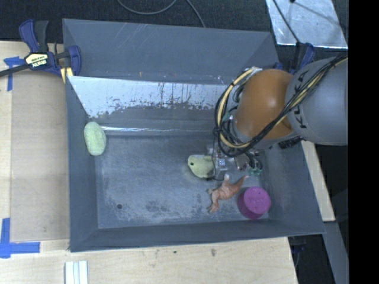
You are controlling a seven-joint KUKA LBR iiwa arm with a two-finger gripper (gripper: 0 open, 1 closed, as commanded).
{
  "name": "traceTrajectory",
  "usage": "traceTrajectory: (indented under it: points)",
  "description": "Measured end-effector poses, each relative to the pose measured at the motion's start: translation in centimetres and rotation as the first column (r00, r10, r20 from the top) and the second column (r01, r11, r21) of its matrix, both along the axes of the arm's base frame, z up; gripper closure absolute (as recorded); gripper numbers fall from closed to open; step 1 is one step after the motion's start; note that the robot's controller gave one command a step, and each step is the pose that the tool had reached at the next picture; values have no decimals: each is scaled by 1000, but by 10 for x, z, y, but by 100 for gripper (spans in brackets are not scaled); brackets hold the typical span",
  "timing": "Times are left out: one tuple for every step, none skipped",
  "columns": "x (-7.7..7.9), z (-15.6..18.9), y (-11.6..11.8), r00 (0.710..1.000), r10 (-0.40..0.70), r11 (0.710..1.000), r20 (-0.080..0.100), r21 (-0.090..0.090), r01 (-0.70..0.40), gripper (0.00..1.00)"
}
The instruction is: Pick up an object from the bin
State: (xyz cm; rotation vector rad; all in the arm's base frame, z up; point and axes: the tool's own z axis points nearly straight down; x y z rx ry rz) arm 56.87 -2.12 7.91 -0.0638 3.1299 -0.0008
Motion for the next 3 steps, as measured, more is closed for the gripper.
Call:
traceTrajectory:
  points:
    - [0, 2, 0, 1000, 0, 1000, 0, 0, 0, 100]
    - [-1, 8, 0, 1000, -1, 1000, -7, 0, 1, 100]
    - [-1, 24, 0, 1000, -1, 1000, -8, 0, 1, 100]
